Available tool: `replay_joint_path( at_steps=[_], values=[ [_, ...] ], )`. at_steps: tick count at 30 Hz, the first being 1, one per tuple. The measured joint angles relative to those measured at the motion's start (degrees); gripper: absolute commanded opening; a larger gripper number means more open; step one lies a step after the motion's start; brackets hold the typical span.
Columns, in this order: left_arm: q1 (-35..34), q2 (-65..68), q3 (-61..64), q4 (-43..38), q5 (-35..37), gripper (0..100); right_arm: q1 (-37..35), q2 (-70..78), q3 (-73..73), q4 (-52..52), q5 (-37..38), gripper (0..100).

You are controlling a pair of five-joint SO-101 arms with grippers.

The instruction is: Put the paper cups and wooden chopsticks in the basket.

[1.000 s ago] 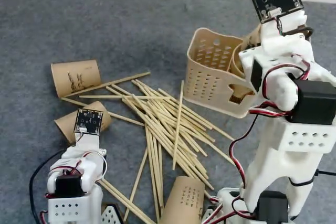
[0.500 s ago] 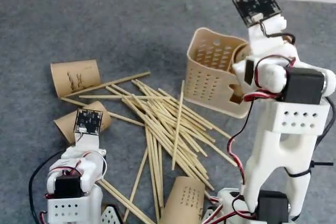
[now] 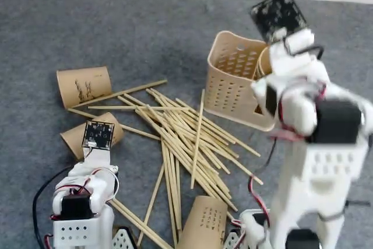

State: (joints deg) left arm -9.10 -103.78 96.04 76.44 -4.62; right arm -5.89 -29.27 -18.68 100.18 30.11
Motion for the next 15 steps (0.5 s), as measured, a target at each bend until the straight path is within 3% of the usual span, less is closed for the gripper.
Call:
replay_joint_path(
  at_steps=[15],
  values=[
    [0.0, 0.0, 0.0, 0.0, 0.0, 1, -14.3, -21.9, 33.1, 0.0, 0.0, 17.5]
  ],
)
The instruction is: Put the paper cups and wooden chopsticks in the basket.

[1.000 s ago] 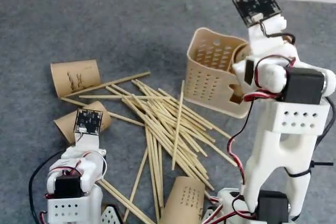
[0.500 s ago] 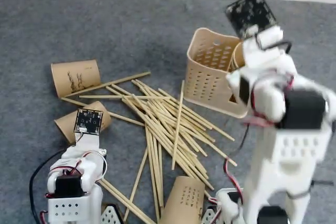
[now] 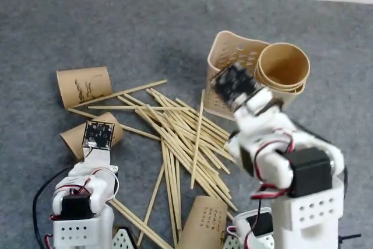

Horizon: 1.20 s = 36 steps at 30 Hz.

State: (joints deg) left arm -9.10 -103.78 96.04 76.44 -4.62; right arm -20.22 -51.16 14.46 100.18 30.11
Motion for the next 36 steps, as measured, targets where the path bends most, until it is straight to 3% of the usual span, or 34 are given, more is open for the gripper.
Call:
replay_joint_path(
  at_steps=[9, 23, 29, 36],
  values=[
    [0.0, 0.0, 0.0, 0.0, 0.0, 1, -12.7, -6.8, 12.2, 0.0, -3.9, 17.7],
    [0.0, 0.0, 0.0, 0.0, 0.0, 1, -33.1, -7.5, 23.7, 0.0, -4.0, 17.9],
    [0.0, 0.0, 0.0, 0.0, 0.0, 1, -34.7, -7.5, 24.8, 0.0, -4.0, 28.6],
    [0.0, 0.0, 0.0, 0.0, 0.0, 1, -35.9, -7.5, 29.7, 0.0, -4.0, 28.6]
  ],
)
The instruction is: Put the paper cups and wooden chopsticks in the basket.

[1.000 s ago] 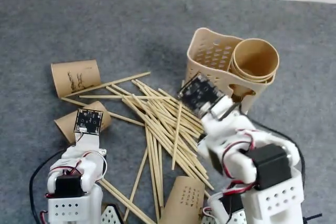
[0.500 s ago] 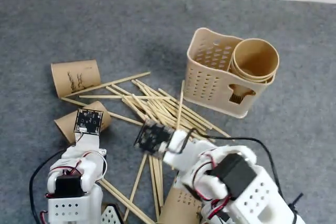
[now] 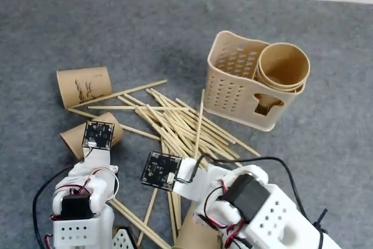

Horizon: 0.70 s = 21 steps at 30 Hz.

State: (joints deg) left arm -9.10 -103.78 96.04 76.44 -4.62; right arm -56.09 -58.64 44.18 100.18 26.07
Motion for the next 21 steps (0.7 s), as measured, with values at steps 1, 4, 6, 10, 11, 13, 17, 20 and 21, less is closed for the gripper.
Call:
replay_joint_path(
  at_steps=[1, 4, 6, 10, 11, 13, 17, 20, 21],
  values=[
    [0.0, 0.0, 0.0, 0.0, 0.0, 1, -0.8, 0.0, 1.0, -0.1, -0.1, 28.6],
    [0.0, 0.0, 0.0, 0.0, 0.0, 1, -2.5, 0.0, 2.6, -1.2, -2.3, 28.7],
    [0.0, 0.0, 0.0, 0.0, 0.0, 1, -4.9, 0.0, 2.9, -2.4, -4.9, 28.7],
    [0.0, 0.0, 0.0, 0.0, 0.0, 1, -10.2, 0.0, 2.9, -4.0, -9.8, 28.7],
    [0.0, 0.0, 0.0, 0.0, 0.0, 1, -11.2, 0.0, 2.9, -4.3, -11.0, 28.7],
    [0.0, 0.0, 0.0, 0.0, 0.0, 1, -12.2, 0.0, 2.9, -5.4, -13.4, 28.7],
    [0.0, 0.0, 0.0, 0.0, 0.0, 1, -11.6, 2.1, 2.9, -6.2, -17.0, 28.7],
    [0.0, 0.0, 0.0, 0.0, 0.0, 1, -5.9, 6.4, 2.9, -6.8, -19.9, 28.7],
    [0.0, 0.0, 0.0, 0.0, 0.0, 1, -3.4, 8.5, 2.9, -7.1, -21.5, 28.7]
  ],
)
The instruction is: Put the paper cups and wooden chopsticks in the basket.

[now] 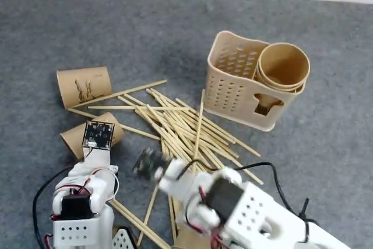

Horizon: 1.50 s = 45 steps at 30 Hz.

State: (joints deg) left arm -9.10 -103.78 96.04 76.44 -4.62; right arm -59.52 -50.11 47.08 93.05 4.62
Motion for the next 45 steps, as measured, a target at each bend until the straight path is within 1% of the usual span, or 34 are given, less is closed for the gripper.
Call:
replay_joint_path(
  at_steps=[3, 6, 12, 17, 21, 26, 31, 36, 41, 45],
  values=[
    [0.0, 0.0, 0.0, 0.0, 0.0, 1, 6.1, 6.4, 0.0, -1.8, -6.3, 28.6],
    [0.0, 0.0, 0.0, 0.0, 0.0, 1, 9.1, 12.6, 0.0, -3.6, -10.2, 28.6],
    [0.0, 0.0, 0.0, 0.0, 0.0, 1, 9.6, 18.8, -0.3, -6.4, -11.9, 28.6],
    [0.0, 0.0, 0.0, 0.0, 0.0, 1, 9.7, 25.2, -0.1, -9.8, -17.2, 28.6],
    [0.0, 0.0, 0.0, 0.0, 0.0, 1, 10.0, 28.7, -0.1, -13.3, -18.5, 28.6],
    [0.0, 0.0, 0.0, 0.0, 0.0, 1, 11.3, 28.7, -1.7, -11.7, -18.5, 28.6],
    [0.0, 0.0, 0.0, 0.0, 0.0, 1, 17.1, 24.4, -8.2, -6.2, -18.5, 28.5],
    [0.0, 0.0, 0.0, 0.0, 0.0, 1, 21.5, 18.6, -11.5, -2.0, -15.8, 28.5],
    [0.0, 0.0, 0.0, 0.0, 0.0, 1, 29.3, 12.1, -11.5, -1.1, -15.2, 28.5],
    [0.0, 0.0, 0.0, 0.0, 0.0, 1, 30.9, 8.1, -11.5, -0.4, -14.9, 28.5]
  ],
)
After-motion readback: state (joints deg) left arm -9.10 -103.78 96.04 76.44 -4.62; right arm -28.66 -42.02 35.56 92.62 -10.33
